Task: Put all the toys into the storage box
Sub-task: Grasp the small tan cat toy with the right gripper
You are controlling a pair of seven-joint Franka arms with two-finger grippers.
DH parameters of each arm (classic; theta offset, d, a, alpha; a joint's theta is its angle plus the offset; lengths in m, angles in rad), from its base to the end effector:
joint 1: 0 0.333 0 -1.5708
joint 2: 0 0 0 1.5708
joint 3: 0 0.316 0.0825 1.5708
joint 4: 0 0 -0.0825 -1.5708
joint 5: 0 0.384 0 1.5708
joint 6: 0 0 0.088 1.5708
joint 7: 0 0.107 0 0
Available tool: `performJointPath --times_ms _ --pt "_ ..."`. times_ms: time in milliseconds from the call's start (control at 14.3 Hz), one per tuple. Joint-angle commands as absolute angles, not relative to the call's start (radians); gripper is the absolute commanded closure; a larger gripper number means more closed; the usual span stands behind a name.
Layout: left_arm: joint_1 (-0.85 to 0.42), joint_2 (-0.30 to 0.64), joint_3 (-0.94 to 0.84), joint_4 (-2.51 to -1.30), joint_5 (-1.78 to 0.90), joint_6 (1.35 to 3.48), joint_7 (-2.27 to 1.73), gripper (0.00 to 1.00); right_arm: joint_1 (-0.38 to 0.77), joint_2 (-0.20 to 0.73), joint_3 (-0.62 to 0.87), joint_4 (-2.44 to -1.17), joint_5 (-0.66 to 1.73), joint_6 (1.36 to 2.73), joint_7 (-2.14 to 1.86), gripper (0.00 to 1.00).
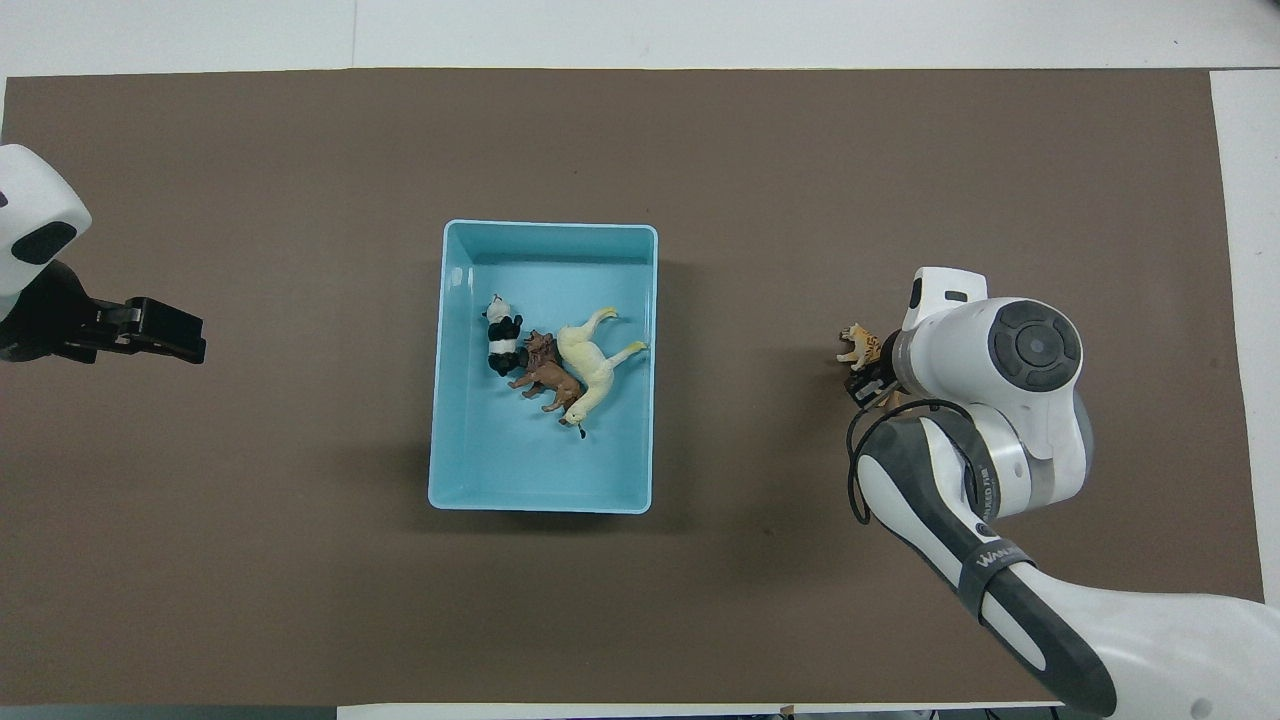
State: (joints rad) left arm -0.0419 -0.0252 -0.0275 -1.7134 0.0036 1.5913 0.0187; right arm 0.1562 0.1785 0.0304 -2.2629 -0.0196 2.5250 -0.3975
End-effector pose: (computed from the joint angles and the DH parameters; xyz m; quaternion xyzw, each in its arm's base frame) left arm 0.5415 -0.0374 0.5729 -0.9979 0.0441 0.0484 0.0034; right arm 0.5350 0.1012 0.2896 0.9547 0.2947 0.0413 0.0077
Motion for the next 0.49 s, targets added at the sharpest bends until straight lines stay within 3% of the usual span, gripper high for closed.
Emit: performJointPath --times_ms 0,210,419 --pt "-0.029 -0.048 -0.032 -1.735 -0.008 1.618 0.021 0.0 0.124 0.176 0.038 -2.201 0.02 2.444 -0.387 1.0" --pt "-0.028 -0.048 -0.032 -1.735 -0.006 1.618 0.021 0.0 0.121 0.181 0.037 -2.081 0.11 2.314 -0.341 1.0" --pt "-0.029 -0.048 -0.032 -1.735 -0.006 1.62 0.021 0.0 0.147 0.221 0.04 -1.814 0.11 2.061 -0.142 1.0"
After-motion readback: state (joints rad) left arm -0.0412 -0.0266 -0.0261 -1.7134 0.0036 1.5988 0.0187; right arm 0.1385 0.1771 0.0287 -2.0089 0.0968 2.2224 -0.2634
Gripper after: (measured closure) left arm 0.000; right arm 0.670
